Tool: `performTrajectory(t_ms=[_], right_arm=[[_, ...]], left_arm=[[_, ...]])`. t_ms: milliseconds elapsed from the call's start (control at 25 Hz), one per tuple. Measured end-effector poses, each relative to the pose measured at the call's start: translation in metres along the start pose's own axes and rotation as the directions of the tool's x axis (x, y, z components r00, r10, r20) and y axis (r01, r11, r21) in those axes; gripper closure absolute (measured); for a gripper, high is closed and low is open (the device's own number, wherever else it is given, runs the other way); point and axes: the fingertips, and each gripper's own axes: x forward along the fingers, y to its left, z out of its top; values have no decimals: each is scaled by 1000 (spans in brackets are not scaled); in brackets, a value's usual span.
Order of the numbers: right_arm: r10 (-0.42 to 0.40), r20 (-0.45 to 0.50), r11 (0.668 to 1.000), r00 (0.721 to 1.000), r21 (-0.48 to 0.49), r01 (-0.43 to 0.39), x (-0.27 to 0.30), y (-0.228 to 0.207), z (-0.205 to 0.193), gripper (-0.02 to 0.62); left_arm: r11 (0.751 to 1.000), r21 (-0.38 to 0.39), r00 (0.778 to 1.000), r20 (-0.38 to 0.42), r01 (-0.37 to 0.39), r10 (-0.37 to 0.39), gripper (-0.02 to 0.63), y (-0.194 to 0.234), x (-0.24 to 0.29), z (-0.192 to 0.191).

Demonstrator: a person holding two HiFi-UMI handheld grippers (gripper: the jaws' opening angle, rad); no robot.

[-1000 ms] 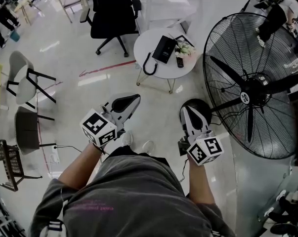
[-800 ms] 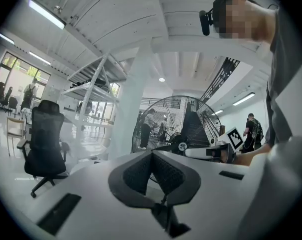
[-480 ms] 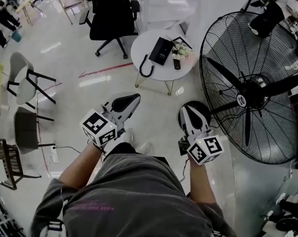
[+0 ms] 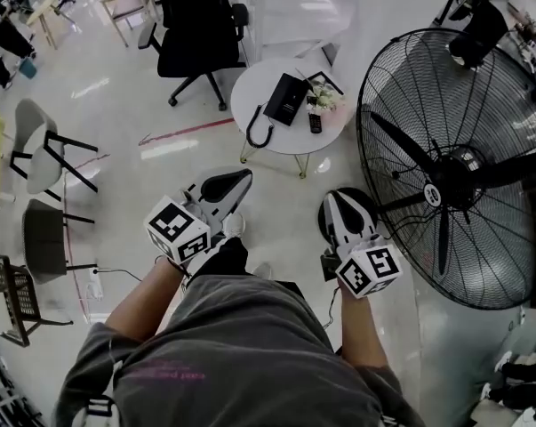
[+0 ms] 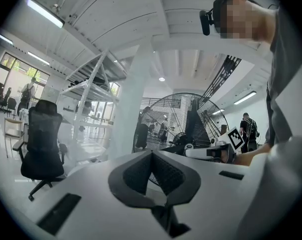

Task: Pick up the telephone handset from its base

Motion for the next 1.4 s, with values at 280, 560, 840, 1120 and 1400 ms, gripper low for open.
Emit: performTrajectory(t_ms=[280,560,840,1120,1400], right_arm=[[-16,-23,1000,1000,1,16,30,-25,-2,577],[-34,-52,999,998,19,35,80,-44,-9,577],[-56,-80,997,995,40,60,149,-67,-11,576],[-96,-107,994,990,48,102,213,-88,-3,576],[-135,-128,988,983,58,143,272,-101,6,577]], left_arm=[[1000,-22,1000,-6,9,-9,592,30,27,-7],[998,-50,999,-30,28,-30,592,79,53,-14],[996,-79,997,-57,49,-53,592,149,89,-18],[990,-111,992,-82,84,-93,592,214,123,-15],[984,-135,986,-109,113,-128,592,272,144,-12]])
